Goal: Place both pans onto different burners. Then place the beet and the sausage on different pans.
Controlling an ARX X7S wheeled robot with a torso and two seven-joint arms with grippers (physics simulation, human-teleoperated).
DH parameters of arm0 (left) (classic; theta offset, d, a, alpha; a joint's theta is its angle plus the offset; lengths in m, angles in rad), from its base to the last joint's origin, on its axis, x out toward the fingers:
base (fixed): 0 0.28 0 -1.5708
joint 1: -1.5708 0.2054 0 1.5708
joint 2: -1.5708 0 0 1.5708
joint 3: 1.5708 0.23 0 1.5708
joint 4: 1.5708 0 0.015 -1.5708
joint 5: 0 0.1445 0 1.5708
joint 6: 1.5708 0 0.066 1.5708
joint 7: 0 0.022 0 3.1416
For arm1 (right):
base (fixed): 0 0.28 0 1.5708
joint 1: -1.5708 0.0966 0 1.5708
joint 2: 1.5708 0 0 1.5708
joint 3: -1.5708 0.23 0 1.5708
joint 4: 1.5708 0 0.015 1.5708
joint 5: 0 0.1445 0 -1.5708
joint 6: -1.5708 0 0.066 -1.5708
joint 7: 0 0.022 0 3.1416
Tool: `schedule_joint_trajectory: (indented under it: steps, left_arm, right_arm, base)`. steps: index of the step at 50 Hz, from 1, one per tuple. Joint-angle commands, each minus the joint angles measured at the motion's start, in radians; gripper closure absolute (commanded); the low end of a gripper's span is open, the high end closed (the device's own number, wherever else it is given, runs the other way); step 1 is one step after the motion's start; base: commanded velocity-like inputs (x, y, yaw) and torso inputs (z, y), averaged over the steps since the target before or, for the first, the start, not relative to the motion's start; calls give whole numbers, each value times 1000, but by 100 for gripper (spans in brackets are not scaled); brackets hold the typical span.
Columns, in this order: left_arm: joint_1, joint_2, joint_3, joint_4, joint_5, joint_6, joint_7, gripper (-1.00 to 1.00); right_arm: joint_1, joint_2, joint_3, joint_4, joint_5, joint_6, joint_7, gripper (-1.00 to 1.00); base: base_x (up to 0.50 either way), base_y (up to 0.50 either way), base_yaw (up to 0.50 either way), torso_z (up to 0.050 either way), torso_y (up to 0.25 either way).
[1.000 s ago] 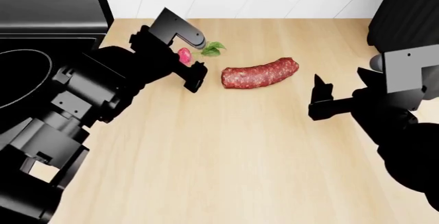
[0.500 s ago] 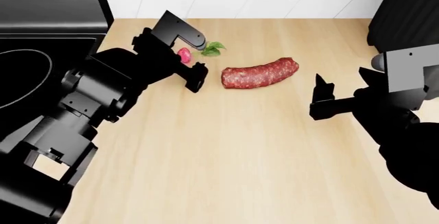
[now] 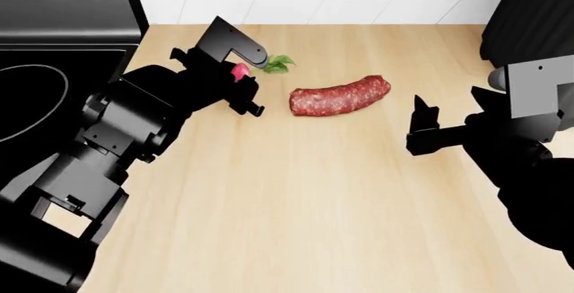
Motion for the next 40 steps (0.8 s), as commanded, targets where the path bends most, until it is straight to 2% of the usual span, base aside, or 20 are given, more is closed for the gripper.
schedule_joint_trajectory:
  steps: [1, 13, 25, 40]
  left_arm:
    - [9, -7, 6, 21, -27, -12, -6, 100]
    - [-3, -26, -11, 55, -37, -10, -14, 100]
    - [-19, -82, -52, 180, -78, -64, -63, 100]
    - [49, -226, -168, 526, -215, -167, -211, 100]
  right_arm:
    - [-4, 3, 3, -4, 4, -1, 4, -100]
    - [-15, -2, -4, 7, -18, -22, -12, -100]
    - [14, -4, -6, 1, 1, 4, -3, -100]
    - [58, -18, -40, 11, -19, 25, -24, -100]
  base:
    - [0, 0, 0, 0, 0]
    - [0, 0, 0, 0, 0]
    - [0, 0, 0, 0, 0]
    - [0, 0, 0, 0, 0]
